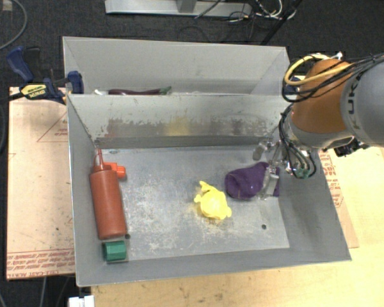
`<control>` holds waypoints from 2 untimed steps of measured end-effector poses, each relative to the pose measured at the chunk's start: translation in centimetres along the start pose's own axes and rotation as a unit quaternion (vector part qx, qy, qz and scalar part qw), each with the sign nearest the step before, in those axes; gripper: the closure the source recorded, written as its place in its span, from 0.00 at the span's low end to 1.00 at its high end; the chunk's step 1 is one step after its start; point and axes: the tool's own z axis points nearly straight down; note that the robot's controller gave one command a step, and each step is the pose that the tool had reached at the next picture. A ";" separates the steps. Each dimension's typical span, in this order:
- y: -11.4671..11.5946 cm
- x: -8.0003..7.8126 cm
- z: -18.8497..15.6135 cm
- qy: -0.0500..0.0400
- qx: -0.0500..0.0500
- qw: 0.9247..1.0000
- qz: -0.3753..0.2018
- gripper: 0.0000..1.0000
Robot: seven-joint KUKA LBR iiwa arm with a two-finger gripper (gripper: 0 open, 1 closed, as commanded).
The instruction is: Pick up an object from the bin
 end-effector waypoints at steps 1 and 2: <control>-0.6 1.1 3.5 0.004 -0.001 0.999 0.033 0.00; 2.4 0.1 3.8 -0.002 -0.001 0.997 -0.078 1.00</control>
Offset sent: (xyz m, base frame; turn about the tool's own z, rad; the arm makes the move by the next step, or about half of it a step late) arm 0.0018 0.0235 -0.0385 -0.1561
